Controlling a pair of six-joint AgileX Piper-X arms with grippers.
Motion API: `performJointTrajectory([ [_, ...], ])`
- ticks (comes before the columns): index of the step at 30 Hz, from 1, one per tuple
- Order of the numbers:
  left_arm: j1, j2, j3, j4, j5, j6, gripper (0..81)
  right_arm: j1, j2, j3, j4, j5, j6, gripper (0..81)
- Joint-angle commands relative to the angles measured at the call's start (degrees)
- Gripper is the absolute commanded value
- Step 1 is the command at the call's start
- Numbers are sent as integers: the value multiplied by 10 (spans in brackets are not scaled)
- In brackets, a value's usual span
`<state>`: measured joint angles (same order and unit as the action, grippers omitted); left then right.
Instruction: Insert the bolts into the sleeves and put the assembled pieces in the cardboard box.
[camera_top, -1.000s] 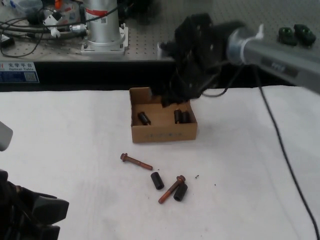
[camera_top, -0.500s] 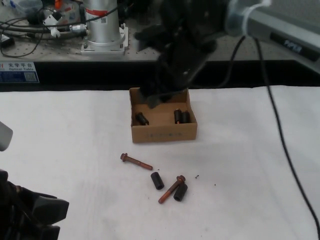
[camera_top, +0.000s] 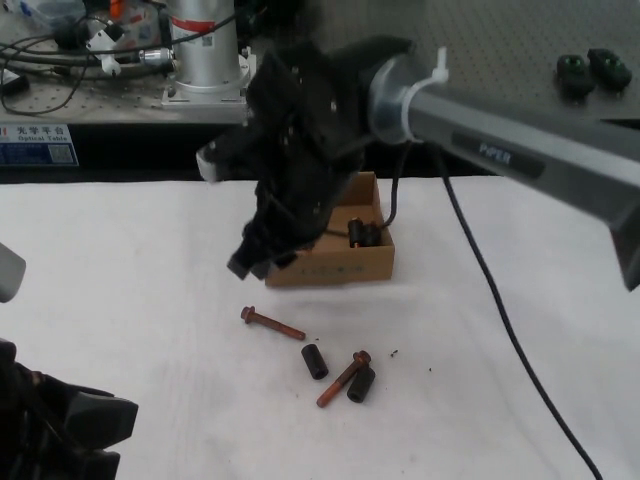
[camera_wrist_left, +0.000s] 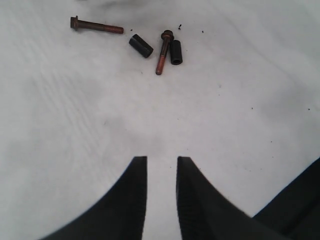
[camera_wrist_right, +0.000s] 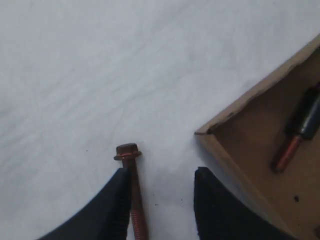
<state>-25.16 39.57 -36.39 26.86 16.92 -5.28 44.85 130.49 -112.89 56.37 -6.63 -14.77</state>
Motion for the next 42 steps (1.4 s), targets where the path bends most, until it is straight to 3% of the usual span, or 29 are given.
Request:
performJointTrajectory([
  [1, 2, -3, -1, 0, 0, 6, 158, 0, 5, 2, -2, -4, -7, 304],
  [17, 2, -3, -1, 0, 0, 14, 158, 0, 41, 2, -19, -18, -7, 304],
  [28, 2, -3, -1, 0, 0, 14, 158, 24, 64, 2, -20, -15, -5, 300],
  [36, 2, -3, -1, 3, 2, 14, 158, 29, 65, 2, 2, 7, -3, 174],
  [41, 2, -3, -1, 4, 3, 14, 158, 29, 58, 2, 26, 22, 50, 10],
  [42, 2, -3, -1, 4, 3, 14, 158, 29, 53, 2, 27, 19, 61, 38],
])
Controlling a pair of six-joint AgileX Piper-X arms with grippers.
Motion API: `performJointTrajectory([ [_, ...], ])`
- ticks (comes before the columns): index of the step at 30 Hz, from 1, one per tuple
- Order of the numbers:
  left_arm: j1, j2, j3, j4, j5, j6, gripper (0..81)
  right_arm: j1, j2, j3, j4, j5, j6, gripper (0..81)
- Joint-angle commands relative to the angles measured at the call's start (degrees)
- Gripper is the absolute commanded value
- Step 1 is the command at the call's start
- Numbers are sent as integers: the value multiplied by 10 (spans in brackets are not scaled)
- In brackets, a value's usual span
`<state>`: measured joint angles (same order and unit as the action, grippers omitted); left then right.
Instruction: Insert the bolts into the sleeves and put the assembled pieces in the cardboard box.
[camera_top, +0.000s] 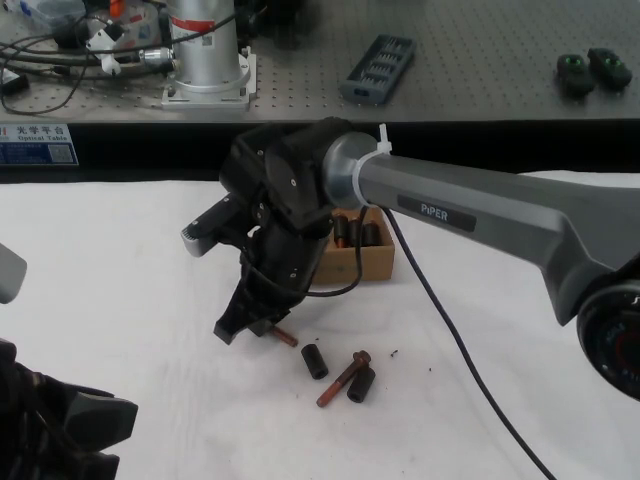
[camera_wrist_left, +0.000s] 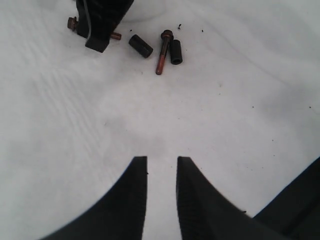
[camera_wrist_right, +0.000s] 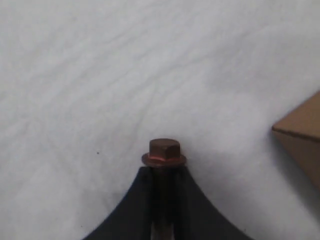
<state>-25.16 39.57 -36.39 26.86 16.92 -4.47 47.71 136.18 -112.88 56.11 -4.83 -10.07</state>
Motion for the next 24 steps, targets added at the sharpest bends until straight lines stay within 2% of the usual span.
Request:
performJointTrajectory([
  [1, 2, -3, -1, 4, 3, 6, 158, 0, -10, 2, 29, -4, 21, 36],
  [4, 2, -3, -1, 4, 12, 6, 158, 4, -41, 2, 30, -15, 32, 36],
  [8, 2, -3, -1, 2, 64, 6, 158, 4, -89, 2, 47, -10, 38, 36],
  [12, 2, -1, -1, -24, 95, -4, 158, -12, -132, 2, 87, 2, 38, 37],
  [16, 2, 5, -1, -62, 88, -80, 158, -40, -170, 2, 112, 2, 38, 37],
  [20, -6, 37, -1, -88, 34, -208, 161, -75, -213, 2, 127, 0, 38, 37],
  [24, -25, 86, -2, -128, 0, -279, 205, -108, -267, 2, 142, 0, 38, 37],
])
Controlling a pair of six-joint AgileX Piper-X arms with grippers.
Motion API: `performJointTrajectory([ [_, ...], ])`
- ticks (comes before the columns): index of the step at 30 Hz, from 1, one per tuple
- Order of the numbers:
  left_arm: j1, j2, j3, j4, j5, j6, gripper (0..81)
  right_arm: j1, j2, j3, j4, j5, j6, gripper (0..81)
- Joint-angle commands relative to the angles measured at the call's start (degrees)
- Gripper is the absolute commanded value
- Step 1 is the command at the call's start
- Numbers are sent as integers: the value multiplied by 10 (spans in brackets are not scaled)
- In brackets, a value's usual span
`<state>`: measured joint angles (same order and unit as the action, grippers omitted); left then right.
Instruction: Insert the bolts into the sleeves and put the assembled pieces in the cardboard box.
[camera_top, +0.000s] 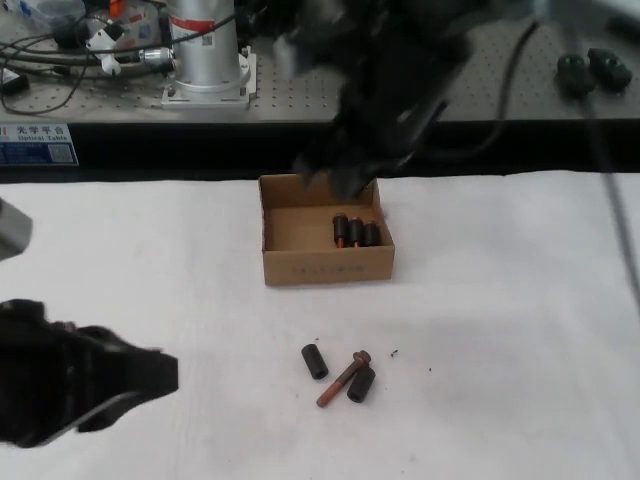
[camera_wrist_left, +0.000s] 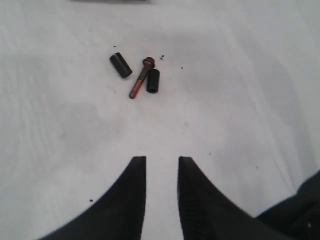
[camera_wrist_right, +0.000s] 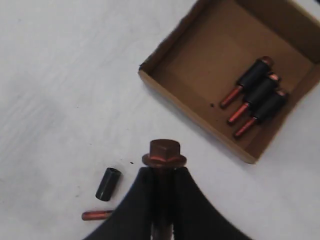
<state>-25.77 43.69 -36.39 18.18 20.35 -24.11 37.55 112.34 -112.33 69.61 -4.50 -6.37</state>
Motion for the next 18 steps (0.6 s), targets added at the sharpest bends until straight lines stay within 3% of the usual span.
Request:
performJointTrajectory([
  [1, -27, 60, -5, -51, -34, -100, 221, -15, -44, -4, 10, -4, -1, 37],
  [5, -70, 125, -31, -55, -68, -126, 228, -45, -95, 1, 15, -4, -1, 37],
  [11, -139, 226, -98, -52, -193, -128, 228, -86, -207, 81, 12, -1, -14, 37],
  [18, -157, 349, -202, 0, -277, -132, 228, -147, -376, 239, -11, 1, -23, 37],
])
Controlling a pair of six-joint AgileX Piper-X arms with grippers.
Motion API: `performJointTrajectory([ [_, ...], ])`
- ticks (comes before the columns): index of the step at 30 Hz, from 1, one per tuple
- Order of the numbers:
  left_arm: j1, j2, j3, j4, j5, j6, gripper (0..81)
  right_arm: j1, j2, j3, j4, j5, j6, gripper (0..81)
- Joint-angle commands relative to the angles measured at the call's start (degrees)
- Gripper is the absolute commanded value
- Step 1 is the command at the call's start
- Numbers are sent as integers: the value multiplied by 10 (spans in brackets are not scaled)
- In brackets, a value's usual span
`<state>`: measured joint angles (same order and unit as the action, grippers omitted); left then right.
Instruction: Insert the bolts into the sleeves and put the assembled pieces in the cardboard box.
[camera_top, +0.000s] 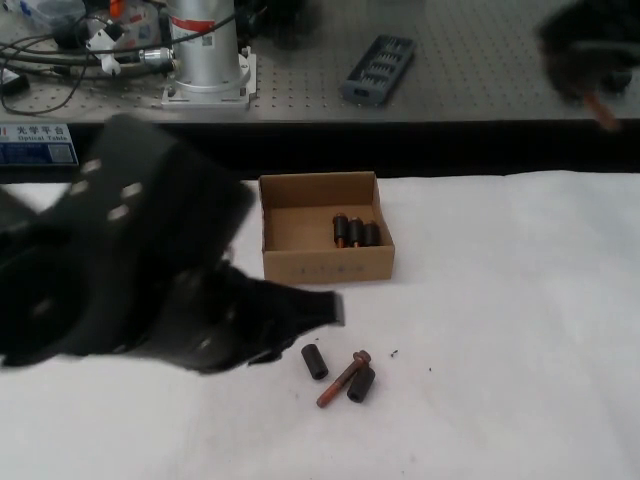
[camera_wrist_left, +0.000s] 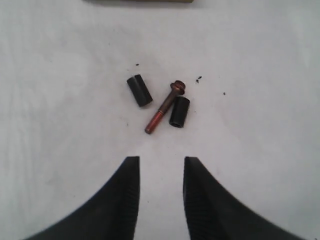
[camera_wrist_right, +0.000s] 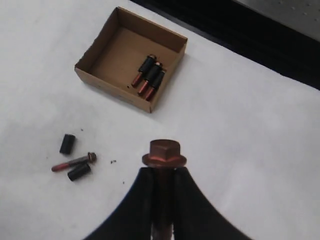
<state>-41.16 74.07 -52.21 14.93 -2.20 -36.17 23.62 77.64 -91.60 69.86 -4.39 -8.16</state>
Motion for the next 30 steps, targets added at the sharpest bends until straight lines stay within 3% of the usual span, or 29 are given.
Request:
performJointTrajectory([
  [1, -3, 64, -61, 41, -58, -12, 228, -19, -55, 53, -16, 0, -5, 37],
  [11, -3, 217, -202, 82, -66, -52, 220, -100, -300, 203, -17, 4, 18, 37],
  [18, -6, 294, -280, 165, -71, -63, 218, -103, -429, 268, -21, 63, 26, 37],
  [22, -10, 333, -309, 183, -76, -89, 218, -103, -484, 296, -21, 64, 26, 37],
  [30, -16, 408, -384, 245, -87, -46, 218, -103, -531, 325, -10, 64, 26, 37],
])
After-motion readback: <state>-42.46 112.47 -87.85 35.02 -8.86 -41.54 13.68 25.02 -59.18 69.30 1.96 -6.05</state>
